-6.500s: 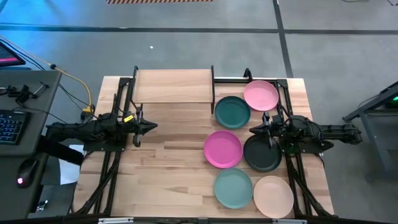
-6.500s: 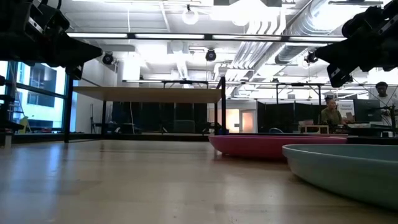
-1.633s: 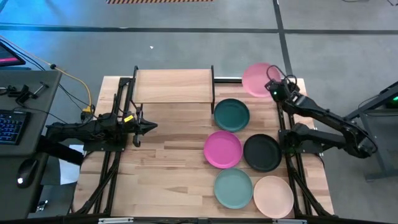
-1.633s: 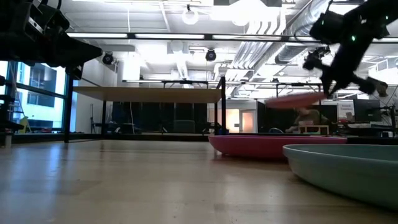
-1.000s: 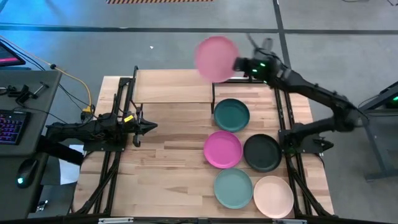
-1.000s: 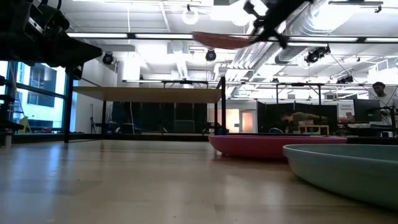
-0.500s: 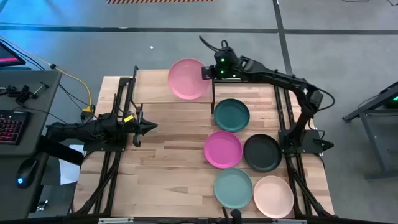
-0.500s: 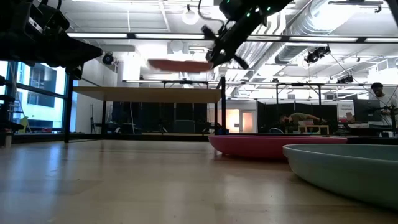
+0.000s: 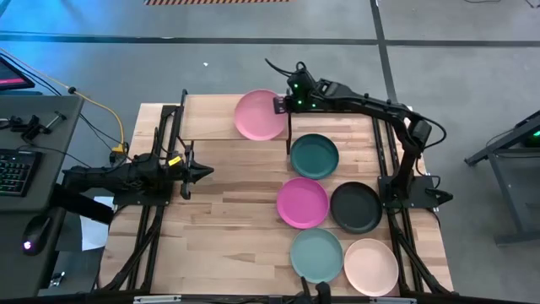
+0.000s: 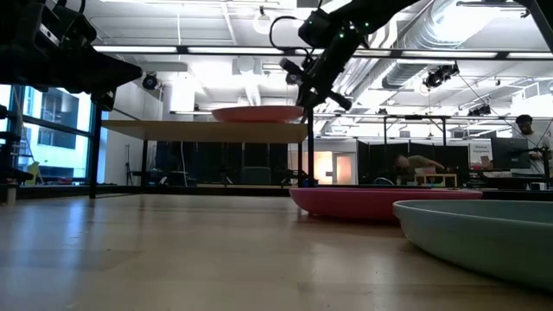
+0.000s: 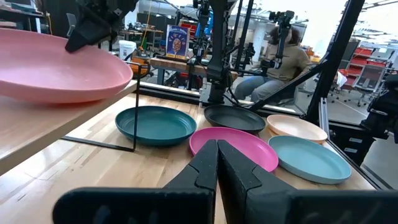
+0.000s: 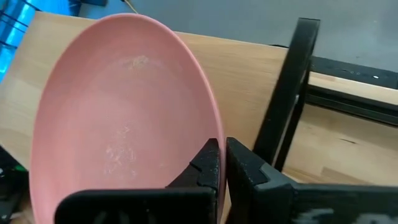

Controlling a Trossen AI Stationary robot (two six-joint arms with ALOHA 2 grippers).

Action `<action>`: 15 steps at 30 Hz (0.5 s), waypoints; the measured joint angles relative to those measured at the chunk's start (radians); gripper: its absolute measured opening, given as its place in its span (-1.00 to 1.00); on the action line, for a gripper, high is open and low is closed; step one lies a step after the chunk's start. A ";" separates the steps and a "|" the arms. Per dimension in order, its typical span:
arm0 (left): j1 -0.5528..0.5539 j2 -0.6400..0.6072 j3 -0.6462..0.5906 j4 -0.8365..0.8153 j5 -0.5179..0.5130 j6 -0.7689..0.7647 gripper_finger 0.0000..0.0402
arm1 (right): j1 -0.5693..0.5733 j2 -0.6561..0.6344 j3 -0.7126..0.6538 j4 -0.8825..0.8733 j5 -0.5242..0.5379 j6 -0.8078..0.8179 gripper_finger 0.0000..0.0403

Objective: Place and stack plates onto a shelf
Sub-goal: Put the light pink plate on the shelf

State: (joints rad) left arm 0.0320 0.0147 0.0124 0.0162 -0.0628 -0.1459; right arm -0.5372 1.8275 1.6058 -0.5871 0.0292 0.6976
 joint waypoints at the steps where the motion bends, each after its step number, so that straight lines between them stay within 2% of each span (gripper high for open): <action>1: 0.000 0.000 0.000 0.000 0.000 0.000 -1.00 | 0.000 0.000 0.000 -0.001 0.000 -0.001 -1.00; 10: 0.000 0.000 0.000 0.000 0.000 0.000 -1.00 | -0.001 0.000 0.000 -0.008 0.041 -0.026 -0.99; 15: 0.000 0.000 0.000 0.000 0.000 0.000 -1.00 | -0.010 -0.006 0.012 -0.015 0.074 -0.048 -0.81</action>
State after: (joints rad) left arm 0.0319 0.0147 0.0126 0.0162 -0.0630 -0.1459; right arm -0.5468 1.8214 1.6183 -0.6018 0.1028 0.6496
